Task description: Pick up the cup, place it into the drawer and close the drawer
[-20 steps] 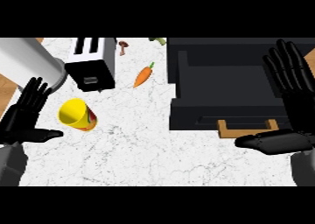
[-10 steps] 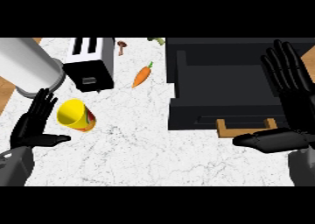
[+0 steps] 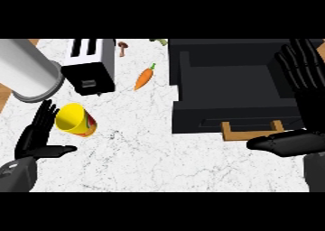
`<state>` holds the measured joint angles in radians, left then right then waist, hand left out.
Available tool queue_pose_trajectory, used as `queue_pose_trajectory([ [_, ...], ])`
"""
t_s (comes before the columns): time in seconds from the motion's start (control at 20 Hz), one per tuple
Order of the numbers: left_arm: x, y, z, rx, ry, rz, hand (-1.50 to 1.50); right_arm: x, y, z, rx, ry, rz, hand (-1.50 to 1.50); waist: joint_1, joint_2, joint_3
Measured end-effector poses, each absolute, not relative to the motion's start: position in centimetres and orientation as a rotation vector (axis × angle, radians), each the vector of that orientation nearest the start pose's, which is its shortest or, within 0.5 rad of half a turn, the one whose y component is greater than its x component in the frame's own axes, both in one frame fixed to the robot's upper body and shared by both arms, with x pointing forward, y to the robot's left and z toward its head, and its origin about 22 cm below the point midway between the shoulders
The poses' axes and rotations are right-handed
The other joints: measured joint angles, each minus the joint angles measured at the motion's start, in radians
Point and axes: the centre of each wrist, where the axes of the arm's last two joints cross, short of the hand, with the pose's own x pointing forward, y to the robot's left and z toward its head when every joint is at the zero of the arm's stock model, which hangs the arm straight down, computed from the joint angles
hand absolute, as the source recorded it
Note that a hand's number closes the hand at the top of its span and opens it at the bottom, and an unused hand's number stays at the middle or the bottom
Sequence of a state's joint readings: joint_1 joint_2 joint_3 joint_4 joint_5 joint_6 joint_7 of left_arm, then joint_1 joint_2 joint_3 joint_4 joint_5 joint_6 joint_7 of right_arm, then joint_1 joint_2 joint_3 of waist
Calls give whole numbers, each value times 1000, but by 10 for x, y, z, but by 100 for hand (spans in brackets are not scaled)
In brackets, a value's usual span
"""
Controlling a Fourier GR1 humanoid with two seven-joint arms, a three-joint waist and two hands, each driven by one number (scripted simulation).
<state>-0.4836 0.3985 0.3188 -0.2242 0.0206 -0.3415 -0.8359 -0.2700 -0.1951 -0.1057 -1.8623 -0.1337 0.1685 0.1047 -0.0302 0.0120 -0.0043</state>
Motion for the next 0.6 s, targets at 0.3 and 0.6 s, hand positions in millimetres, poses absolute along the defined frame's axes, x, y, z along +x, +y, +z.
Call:
queue_pose_trajectory([
  [0.3, 271, 383, -111, 26, -1622, 46, -150, 272, -259, 148, 83, -2005, 274, -150, -7, 3, -1],
  [0.6, 275, 372, -114, 17, -1644, 34, -150, 275, -253, 153, 88, -2009, 281, -150, -10, 5, -2],
])
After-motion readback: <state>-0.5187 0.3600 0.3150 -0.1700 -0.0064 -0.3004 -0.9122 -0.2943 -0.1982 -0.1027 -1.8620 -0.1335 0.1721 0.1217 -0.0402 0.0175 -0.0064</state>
